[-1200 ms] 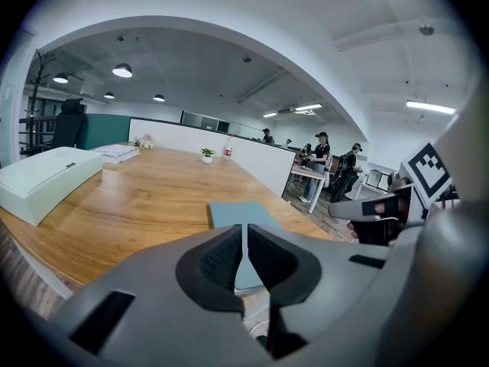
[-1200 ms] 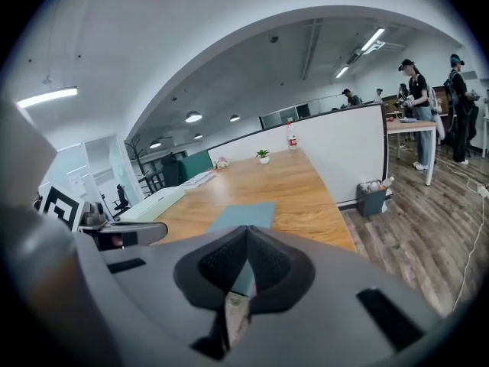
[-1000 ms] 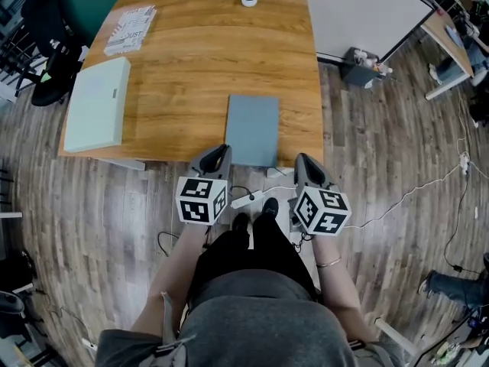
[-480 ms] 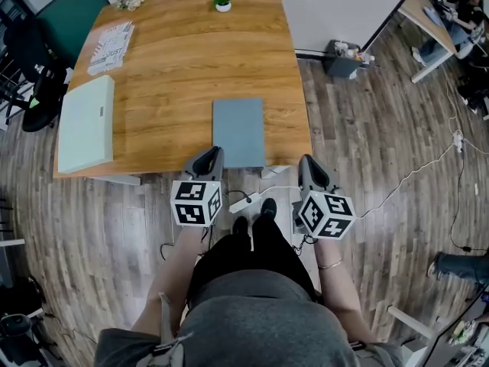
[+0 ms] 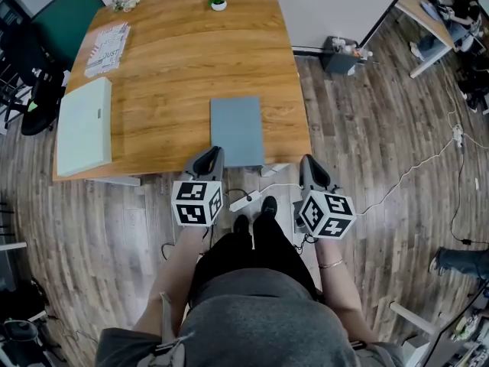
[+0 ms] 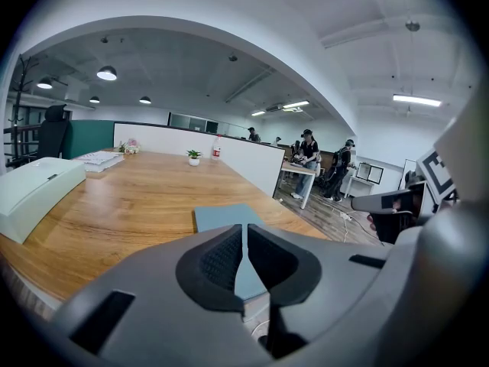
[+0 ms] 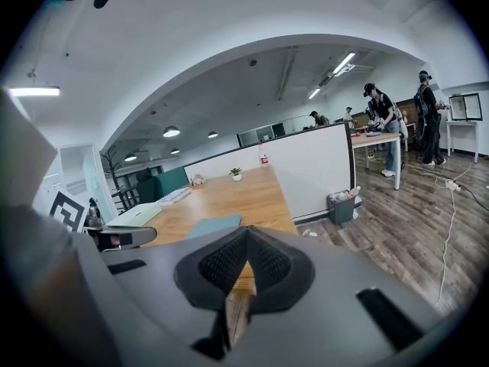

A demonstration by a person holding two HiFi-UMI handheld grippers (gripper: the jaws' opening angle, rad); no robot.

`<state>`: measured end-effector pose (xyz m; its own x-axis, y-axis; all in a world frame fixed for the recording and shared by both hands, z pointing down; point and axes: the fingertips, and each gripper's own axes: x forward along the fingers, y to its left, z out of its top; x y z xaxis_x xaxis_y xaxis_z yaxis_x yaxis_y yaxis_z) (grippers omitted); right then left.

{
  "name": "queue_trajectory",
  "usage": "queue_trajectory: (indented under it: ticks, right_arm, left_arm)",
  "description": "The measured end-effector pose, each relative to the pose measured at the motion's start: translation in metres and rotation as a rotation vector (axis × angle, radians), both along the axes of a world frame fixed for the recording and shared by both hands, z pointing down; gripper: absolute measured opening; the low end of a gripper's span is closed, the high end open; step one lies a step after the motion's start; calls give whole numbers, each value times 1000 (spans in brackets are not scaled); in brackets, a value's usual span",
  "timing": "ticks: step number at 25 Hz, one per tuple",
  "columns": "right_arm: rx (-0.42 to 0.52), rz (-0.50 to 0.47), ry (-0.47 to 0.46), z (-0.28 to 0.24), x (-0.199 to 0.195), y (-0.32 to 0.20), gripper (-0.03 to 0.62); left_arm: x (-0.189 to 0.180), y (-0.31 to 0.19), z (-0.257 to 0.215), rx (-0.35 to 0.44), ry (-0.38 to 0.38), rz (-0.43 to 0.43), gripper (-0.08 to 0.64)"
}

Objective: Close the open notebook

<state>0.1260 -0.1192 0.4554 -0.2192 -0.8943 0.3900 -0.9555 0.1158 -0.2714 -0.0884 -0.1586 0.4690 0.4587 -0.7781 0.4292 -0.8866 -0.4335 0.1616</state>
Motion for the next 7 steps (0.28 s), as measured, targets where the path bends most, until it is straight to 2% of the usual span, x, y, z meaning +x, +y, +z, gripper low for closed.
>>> queue_trajectory:
  ticks: [7]
  right_arm:
    - [0, 3, -6, 2, 4, -7, 2]
  left_arm:
    - [3, -5, 1, -3, -3, -1, 38]
